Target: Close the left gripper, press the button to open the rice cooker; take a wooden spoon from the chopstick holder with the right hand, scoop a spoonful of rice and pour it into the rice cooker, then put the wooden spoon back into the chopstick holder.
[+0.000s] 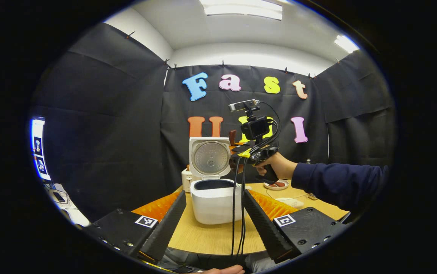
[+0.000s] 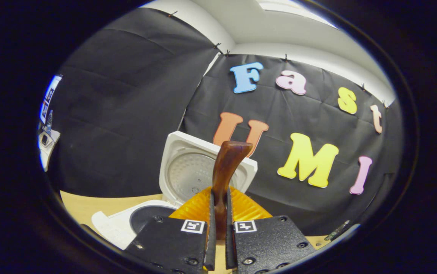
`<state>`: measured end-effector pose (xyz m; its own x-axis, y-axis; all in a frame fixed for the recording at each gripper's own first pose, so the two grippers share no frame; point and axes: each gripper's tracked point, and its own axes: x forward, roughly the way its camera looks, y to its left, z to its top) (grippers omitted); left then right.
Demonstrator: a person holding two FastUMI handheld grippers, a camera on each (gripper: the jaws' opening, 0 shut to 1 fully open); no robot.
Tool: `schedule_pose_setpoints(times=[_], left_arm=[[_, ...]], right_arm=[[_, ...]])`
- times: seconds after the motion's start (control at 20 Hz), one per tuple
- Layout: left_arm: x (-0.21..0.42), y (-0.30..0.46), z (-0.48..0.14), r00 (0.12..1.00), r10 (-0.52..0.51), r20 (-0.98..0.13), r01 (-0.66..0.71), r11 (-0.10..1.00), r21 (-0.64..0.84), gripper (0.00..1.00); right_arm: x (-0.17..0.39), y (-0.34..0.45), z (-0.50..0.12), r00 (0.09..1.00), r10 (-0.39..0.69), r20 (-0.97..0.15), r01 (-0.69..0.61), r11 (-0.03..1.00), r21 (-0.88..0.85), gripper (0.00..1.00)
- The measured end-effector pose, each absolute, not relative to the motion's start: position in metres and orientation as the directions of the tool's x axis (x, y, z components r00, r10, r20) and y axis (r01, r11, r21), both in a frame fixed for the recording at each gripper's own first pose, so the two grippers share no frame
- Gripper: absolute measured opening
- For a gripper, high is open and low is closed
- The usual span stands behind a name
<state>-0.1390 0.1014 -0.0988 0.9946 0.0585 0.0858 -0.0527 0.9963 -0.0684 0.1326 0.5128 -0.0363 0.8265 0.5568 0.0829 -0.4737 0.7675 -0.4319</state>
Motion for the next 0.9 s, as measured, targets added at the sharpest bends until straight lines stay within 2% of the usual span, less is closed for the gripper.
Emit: schedule_pose_setpoints(times=[0.9], left_arm=[[-0.123,-0.006,-0.078,0.992,-0.061,0.11,0.066,0.997,-0.042,0.95]], right_arm=[[0.141,0.233,0.023,0.918,0.356,0.173,-0.314,0.922,-0.229,0.17]])
